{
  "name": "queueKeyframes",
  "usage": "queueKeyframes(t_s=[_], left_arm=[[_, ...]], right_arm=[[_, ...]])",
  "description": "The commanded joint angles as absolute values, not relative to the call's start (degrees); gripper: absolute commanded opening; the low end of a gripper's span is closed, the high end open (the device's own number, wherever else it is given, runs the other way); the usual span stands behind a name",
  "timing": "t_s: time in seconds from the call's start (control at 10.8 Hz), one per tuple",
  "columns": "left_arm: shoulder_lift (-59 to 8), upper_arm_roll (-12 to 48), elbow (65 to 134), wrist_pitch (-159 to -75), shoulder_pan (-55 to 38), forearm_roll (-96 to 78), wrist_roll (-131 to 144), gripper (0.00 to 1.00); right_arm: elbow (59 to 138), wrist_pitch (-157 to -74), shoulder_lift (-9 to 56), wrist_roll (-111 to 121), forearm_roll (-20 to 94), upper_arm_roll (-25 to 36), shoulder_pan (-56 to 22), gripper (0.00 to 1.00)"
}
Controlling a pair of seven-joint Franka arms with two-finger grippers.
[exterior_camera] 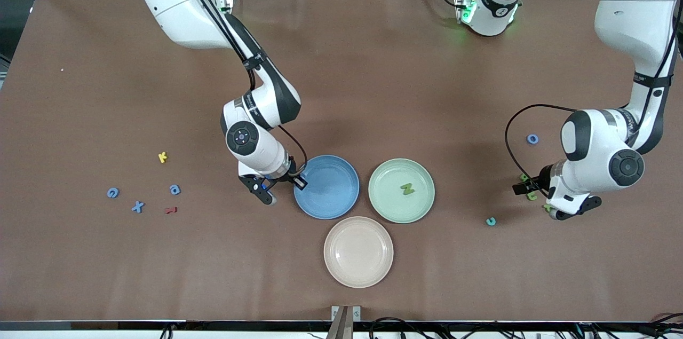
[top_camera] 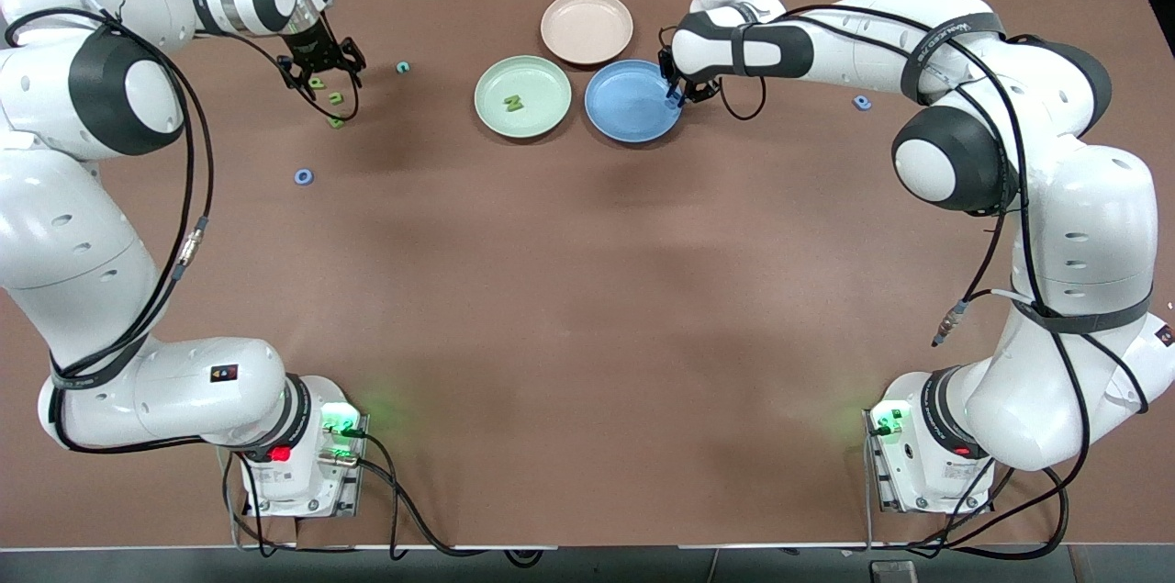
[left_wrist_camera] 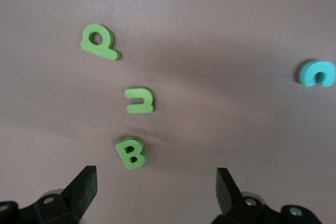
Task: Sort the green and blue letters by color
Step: 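Drop the m on the blue plate while the left gripper reaches the B, then grasp the green B with the left gripper while the right gripper withdraws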
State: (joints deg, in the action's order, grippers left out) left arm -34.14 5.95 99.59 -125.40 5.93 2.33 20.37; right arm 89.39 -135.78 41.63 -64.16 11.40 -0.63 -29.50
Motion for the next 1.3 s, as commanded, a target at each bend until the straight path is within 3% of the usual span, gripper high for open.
queueKeyframes(t_s=[0.0, 0.09, 0.19, 0.65, 0.74, 0.93, 1.11, 1.2], left_arm=[[-34.72, 6.86, 102.90, -130.05, 7.55, 4.75, 21.45, 1.00], [-34.72, 6.86, 104.40, -132.78, 7.82, 4.92, 21.45, 1.00], [-34.72, 6.86, 105.89, -135.33, 8.08, 5.53, 21.45, 1.00], [-34.45, 6.59, 109.60, -140.10, 8.61, 5.80, 21.53, 0.98], [-34.11, 6.59, 110.12, -140.10, 8.61, 5.80, 21.53, 0.79], [-33.93, 6.50, 110.39, -140.10, 8.61, 5.89, 21.10, 0.21], [-33.93, 6.50, 110.48, -140.10, 8.61, 6.06, 20.74, 0.02], [-33.93, 6.50, 110.57, -140.10, 8.53, 6.85, 20.66, 0.01]], right_arm=[[84.47, -133.59, 42.97, -69.31, 15.89, -0.35, -31.19, 0.00], [82.64, -133.68, 44.20, -72.74, 16.26, -0.35, -31.81, 0.39], [82.01, -133.77, 44.90, -74.51, 16.17, -0.35, -31.90, 0.99], [82.97, -130.98, 44.38, -61.23, 10.73, 0.00, -29.20, 1.00], [84.27, -129.74, 44.30, -49.43, 10.64, 0.17, -25.53, 1.00], [88.66, -129.11, 42.55, -31.80, 10.63, 0.18, -19.18, 1.00], [90.61, -128.76, 40.88, -25.70, 7.24, 1.66, -17.41, 1.00], [90.70, -127.54, 40.70, -19.57, 4.07, 3.67, -16.62, 1.00]])
